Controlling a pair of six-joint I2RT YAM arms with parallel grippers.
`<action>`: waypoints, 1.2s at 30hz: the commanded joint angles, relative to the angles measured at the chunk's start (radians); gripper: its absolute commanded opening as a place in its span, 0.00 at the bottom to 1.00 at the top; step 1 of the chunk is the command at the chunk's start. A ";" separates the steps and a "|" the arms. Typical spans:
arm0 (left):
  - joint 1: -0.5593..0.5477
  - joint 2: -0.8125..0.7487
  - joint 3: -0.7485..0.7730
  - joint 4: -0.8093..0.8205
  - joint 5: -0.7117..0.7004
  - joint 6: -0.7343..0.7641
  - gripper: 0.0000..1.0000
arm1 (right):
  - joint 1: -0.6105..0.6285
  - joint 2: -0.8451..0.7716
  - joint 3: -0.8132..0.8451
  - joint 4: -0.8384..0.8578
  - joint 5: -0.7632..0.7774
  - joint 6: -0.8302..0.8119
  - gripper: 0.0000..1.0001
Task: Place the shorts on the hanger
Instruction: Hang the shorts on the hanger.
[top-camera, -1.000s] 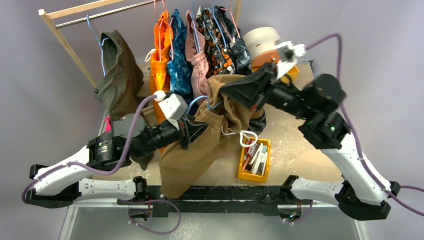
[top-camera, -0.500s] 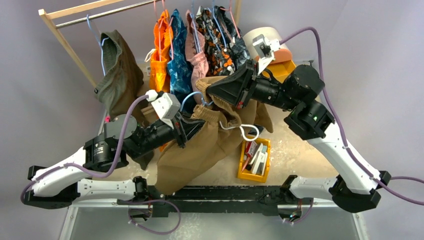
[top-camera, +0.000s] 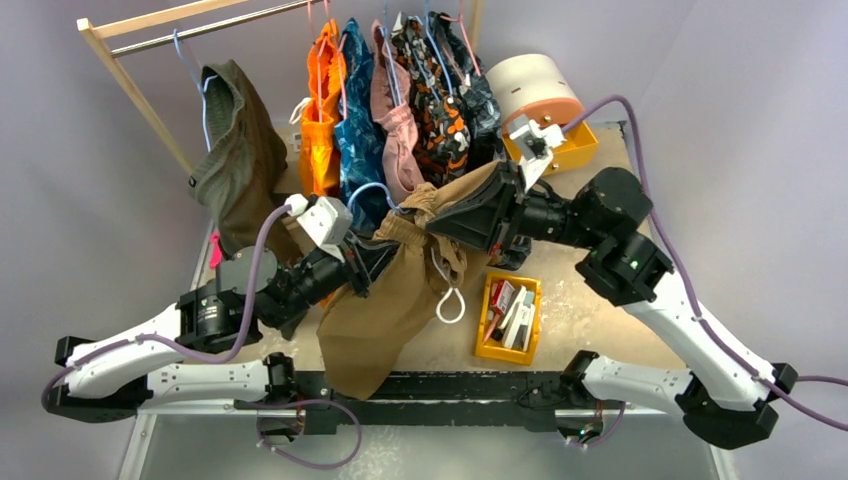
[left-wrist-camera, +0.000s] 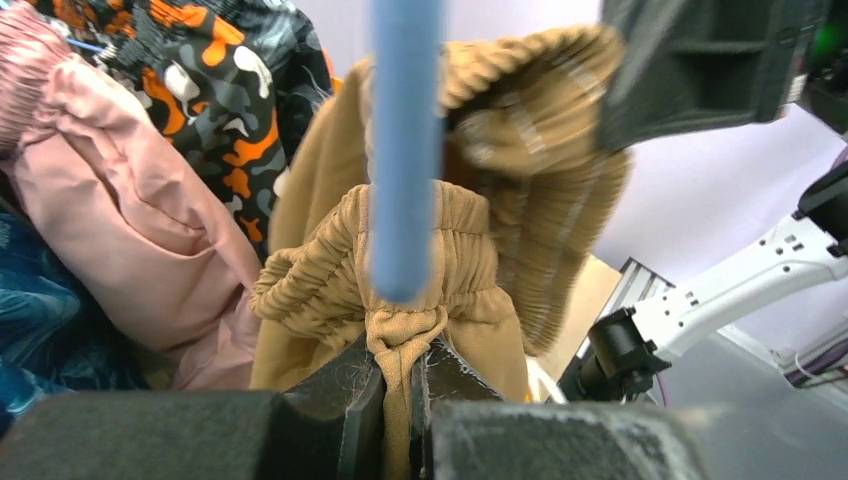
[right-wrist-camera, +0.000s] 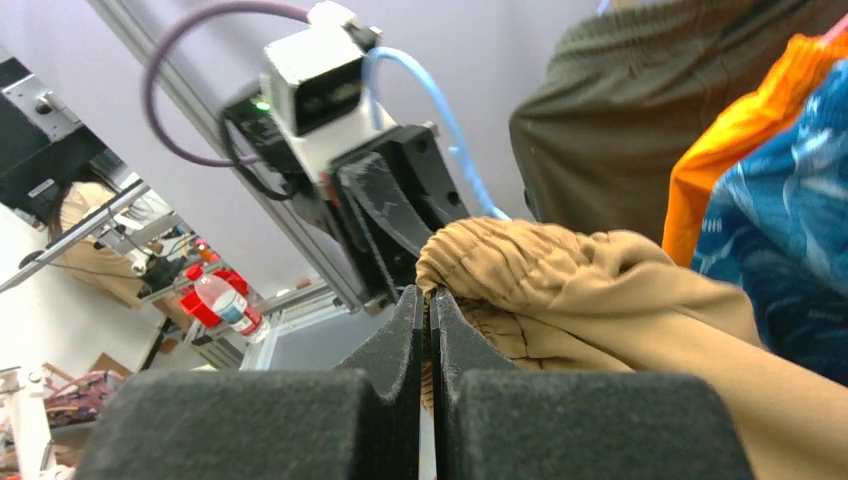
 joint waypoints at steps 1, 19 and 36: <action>0.002 -0.034 0.000 0.128 -0.082 -0.027 0.00 | 0.006 -0.046 0.115 0.066 -0.086 -0.036 0.00; 0.002 -0.009 -0.023 0.148 0.240 -0.050 0.00 | 0.007 -0.008 -0.022 -0.100 -0.054 -0.087 0.12; 0.003 -0.186 -0.209 0.348 0.269 -0.068 0.00 | 0.007 -0.014 0.054 -0.171 -0.029 -0.146 0.51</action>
